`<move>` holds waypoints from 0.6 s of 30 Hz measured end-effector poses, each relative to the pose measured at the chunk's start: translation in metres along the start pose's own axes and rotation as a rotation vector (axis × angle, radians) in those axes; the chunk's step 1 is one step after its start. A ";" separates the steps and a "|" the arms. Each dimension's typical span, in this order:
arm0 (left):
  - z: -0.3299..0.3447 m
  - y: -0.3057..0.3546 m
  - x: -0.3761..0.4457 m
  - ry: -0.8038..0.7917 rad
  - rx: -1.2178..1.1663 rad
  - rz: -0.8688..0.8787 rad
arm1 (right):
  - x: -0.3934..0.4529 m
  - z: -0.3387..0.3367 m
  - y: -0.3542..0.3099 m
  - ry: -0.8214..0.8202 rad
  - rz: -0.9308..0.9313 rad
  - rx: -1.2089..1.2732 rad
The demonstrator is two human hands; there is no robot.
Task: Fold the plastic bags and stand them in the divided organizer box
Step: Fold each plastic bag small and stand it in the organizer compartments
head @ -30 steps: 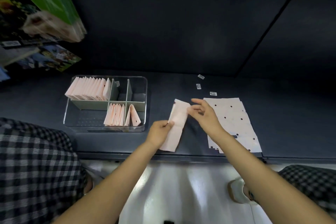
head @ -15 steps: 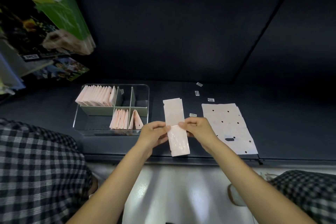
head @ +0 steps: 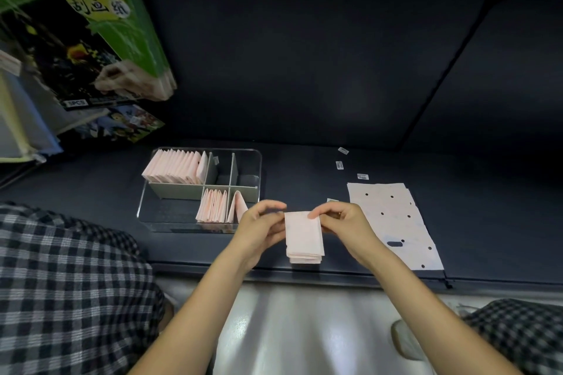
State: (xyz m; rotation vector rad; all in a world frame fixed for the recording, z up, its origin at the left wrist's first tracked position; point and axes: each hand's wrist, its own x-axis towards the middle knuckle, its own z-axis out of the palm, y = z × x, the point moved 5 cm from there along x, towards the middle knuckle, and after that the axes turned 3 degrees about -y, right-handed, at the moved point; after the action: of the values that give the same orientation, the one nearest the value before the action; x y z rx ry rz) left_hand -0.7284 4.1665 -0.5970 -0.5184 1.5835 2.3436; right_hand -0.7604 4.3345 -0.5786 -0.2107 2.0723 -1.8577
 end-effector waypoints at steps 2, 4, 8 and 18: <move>0.001 -0.005 0.001 0.019 -0.025 -0.065 | 0.000 0.001 -0.002 0.010 -0.034 -0.036; 0.002 -0.011 0.000 0.014 -0.006 -0.128 | 0.000 0.003 -0.004 0.005 -0.068 -0.066; 0.002 -0.014 -0.002 0.048 0.011 -0.081 | 0.001 0.003 0.000 0.001 -0.055 -0.150; 0.006 0.009 -0.004 0.132 0.577 0.408 | 0.006 0.016 -0.008 -0.020 -0.101 -0.424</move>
State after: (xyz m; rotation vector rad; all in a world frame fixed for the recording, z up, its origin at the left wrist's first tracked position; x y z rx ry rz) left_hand -0.7295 4.1692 -0.5860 -0.2332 2.4956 1.9653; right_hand -0.7615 4.3160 -0.5726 -0.4423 2.4595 -1.4366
